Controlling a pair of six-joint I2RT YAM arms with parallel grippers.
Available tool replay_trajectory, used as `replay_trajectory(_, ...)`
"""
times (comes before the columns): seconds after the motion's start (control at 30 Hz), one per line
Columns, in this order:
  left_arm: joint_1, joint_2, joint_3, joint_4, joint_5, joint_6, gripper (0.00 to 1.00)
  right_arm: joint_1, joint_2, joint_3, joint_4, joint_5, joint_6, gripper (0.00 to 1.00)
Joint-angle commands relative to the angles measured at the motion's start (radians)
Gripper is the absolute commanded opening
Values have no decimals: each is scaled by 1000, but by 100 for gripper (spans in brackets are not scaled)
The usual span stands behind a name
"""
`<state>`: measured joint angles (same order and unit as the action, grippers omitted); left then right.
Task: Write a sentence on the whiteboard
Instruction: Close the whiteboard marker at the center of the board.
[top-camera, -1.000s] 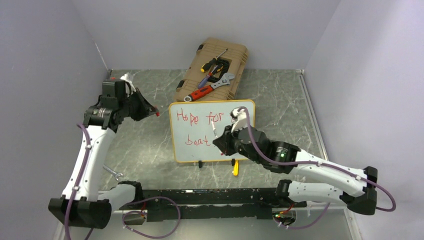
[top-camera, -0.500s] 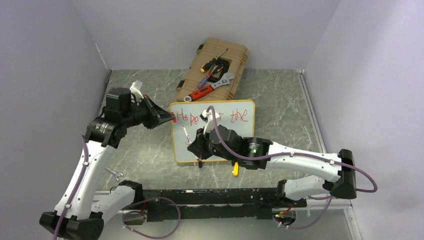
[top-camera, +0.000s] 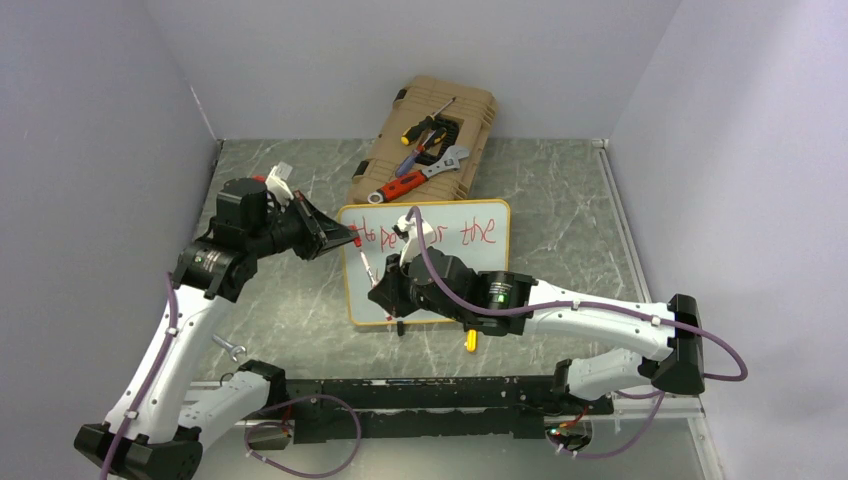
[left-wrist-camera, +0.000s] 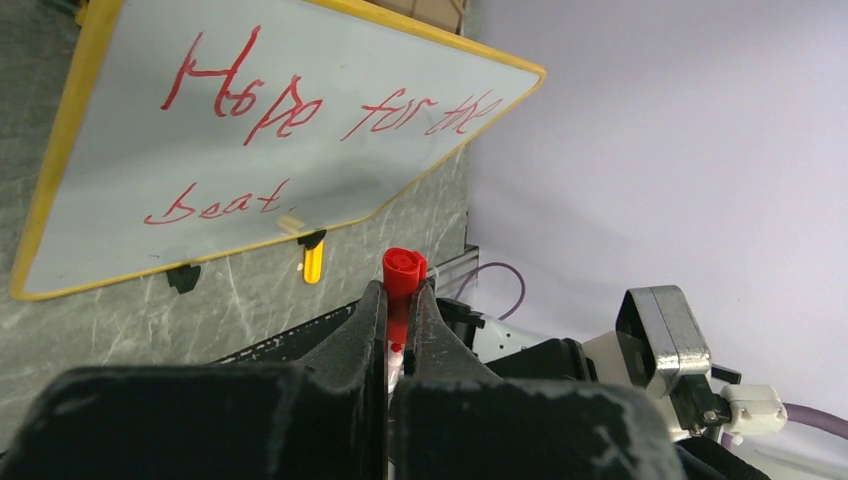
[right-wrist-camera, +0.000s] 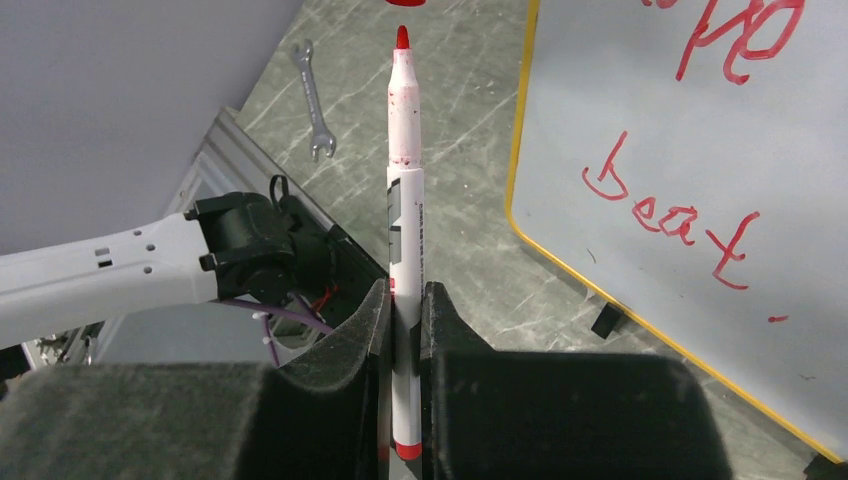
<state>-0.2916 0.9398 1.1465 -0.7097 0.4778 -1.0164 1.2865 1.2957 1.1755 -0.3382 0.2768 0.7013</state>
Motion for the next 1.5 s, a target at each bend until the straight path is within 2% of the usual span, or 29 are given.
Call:
replay_trajectory(0.0,-16,-8,6,44,11,-15,0,7,-21,34,-13,22,20,0)
replay_trajectory(1.47,-38,9,-16,46,6,-2,0,7,-34,37,-33,53,6,0)
